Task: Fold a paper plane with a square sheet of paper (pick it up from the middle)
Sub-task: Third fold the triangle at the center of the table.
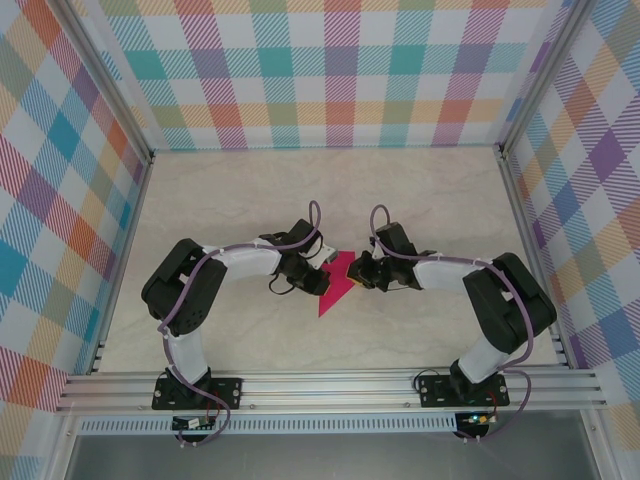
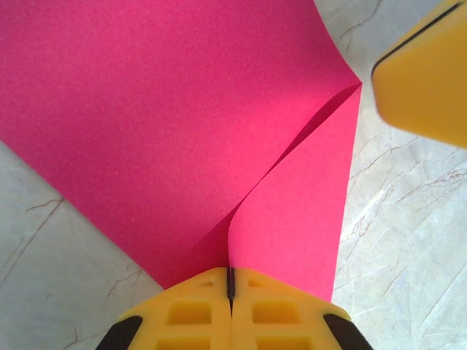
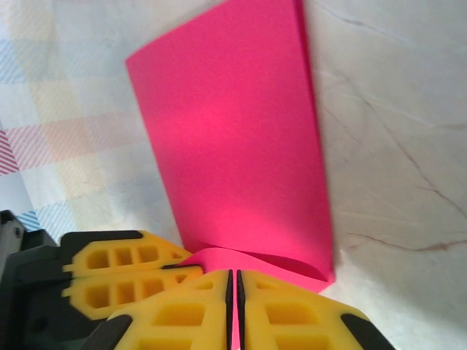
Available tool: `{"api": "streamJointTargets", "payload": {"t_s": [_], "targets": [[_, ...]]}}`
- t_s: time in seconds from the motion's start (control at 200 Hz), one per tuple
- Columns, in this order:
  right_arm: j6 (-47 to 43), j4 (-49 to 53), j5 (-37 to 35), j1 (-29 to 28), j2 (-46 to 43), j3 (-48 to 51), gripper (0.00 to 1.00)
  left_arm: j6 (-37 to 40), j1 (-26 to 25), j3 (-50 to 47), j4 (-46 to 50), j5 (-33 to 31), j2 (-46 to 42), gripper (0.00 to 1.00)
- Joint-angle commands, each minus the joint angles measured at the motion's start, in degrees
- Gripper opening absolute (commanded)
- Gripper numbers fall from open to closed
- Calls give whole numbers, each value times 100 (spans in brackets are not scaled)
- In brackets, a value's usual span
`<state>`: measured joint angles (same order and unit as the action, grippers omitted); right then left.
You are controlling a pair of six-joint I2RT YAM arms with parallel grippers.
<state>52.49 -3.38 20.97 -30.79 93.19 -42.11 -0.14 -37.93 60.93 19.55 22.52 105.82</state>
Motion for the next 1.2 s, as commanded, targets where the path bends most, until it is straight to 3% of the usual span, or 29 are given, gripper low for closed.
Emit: {"api": "streamJointTargets", "payload": {"t_s": [0.0, 0.35, 0.58, 0.8, 1.195], "targets": [[-257, 348, -129, 19, 106, -216, 12, 136, 32, -6, 369, -55, 312, 0], [-274, 398, -375, 38, 648, -219, 10, 136, 32, -6, 401, -64, 280, 0], [-237, 534, -207, 38, 16, -269, 11, 136, 32, -19, 410, -90, 281, 0], [171, -28, -59, -97, -437, 323, 12, 141, 32, -15, 393, -90, 303, 0], [174, -377, 68, -200, 393, -4, 10, 149, 32, 7, 442, -81, 337, 0]]}}
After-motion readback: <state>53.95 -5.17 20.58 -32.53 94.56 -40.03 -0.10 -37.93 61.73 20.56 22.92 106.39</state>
